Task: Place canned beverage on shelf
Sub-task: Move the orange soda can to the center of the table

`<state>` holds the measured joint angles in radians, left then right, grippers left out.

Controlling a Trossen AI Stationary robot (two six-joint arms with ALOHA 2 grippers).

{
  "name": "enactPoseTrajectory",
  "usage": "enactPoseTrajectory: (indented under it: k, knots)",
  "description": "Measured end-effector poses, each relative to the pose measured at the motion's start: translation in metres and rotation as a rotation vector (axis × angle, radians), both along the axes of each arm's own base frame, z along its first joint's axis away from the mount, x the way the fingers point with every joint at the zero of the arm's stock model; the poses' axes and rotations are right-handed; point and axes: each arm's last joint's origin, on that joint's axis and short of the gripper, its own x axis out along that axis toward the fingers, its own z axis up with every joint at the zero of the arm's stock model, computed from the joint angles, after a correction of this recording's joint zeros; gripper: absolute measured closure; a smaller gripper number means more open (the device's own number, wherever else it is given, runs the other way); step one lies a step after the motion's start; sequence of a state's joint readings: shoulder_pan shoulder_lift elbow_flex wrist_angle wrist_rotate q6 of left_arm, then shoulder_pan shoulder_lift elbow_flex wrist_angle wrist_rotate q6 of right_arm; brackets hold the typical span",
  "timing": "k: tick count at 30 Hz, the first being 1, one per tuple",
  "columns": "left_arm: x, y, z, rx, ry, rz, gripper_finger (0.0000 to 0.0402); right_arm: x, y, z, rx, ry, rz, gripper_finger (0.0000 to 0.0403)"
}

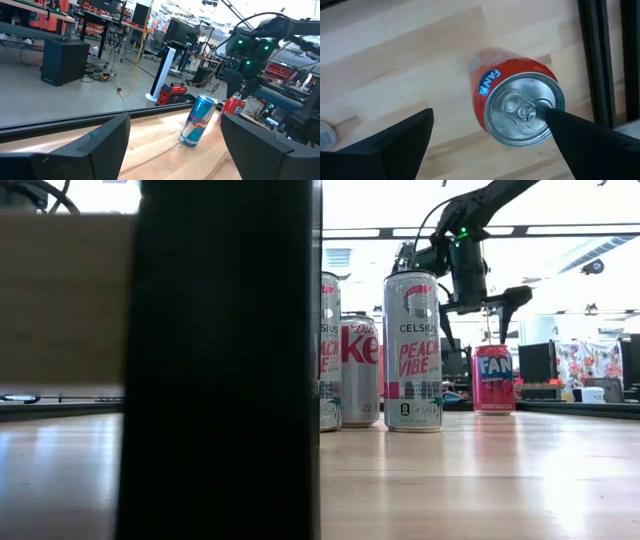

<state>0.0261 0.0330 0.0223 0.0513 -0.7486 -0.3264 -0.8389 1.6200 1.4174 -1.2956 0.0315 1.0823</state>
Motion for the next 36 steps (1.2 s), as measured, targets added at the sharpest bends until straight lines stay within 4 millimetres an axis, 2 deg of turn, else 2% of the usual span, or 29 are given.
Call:
enactPoseTrajectory:
  k: [3, 11, 19, 30, 36]
  knots:
    - [0.0, 0.0, 0.0, 0.0, 0.0, 0.0, 0.0107, -0.004, -0.002, 0.001, 0.032, -0.002, -0.016, 0.0021]
    - [0.0, 0.0, 0.0, 0.0, 0.0, 0.0, 0.0107, -0.008, 0.004, 0.02, -0.018, -0.065, -0.015, 0.0021]
    - [0.0, 0.0, 0.0, 0.0, 0.0, 0.0, 0.0107, -0.012, 0.006, 0.021, -0.022, -0.015, -0.014, 0.0021]
    - [0.0, 0.0, 0.0, 0.0, 0.0, 0.0, 0.0107, -0.008, -0.006, -0.017, 0.067, 0.077, -0.05, 0.0021]
    - [0.0, 0.0, 0.0, 0.0, 0.0, 0.0, 0.0107, -0.007, -0.009, -0.03, 0.104, 0.008, -0.008, 0.0021]
